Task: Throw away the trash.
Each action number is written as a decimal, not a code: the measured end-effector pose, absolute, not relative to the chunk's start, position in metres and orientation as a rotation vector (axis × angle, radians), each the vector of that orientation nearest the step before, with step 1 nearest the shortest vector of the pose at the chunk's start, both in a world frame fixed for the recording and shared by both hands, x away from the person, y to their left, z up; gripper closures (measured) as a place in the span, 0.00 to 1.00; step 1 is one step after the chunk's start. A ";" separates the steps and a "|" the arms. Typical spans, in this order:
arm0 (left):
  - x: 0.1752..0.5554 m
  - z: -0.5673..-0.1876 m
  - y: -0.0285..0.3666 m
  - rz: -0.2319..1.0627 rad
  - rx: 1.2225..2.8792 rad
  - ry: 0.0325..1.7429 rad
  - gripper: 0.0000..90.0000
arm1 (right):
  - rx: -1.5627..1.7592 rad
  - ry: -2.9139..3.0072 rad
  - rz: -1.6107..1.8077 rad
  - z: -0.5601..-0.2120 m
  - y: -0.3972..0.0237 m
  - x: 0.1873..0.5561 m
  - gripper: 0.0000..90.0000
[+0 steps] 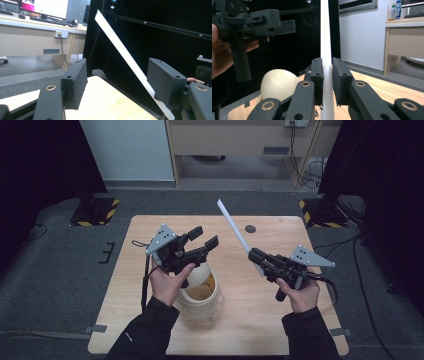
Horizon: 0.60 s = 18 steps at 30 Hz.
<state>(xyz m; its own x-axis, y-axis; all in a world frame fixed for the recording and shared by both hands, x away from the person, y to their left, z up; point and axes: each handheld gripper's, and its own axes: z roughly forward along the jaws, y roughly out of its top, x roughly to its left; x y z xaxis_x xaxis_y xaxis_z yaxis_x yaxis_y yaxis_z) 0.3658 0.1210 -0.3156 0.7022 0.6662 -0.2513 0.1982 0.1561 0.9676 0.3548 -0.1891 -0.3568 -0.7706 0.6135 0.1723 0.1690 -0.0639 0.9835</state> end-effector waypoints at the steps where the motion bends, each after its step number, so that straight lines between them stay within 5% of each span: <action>1: 0.366 -0.316 0.121 0.388 1.407 0.776 0.38 | 0.835 1.886 1.905 -0.357 -0.189 0.355 0.89; 18: 0.374 -0.312 0.093 0.333 1.442 0.810 0.49 | 0.789 1.933 1.957 -0.364 -0.177 0.354 0.89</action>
<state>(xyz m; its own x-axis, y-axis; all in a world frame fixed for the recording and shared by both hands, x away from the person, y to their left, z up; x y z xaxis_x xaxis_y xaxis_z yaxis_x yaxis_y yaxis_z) 0.3745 0.0928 -0.3115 0.6990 0.6542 -0.2887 0.2619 0.1414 0.9547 0.3541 -0.1773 -0.3638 -0.8119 0.5544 0.1833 0.1766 -0.0660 0.9821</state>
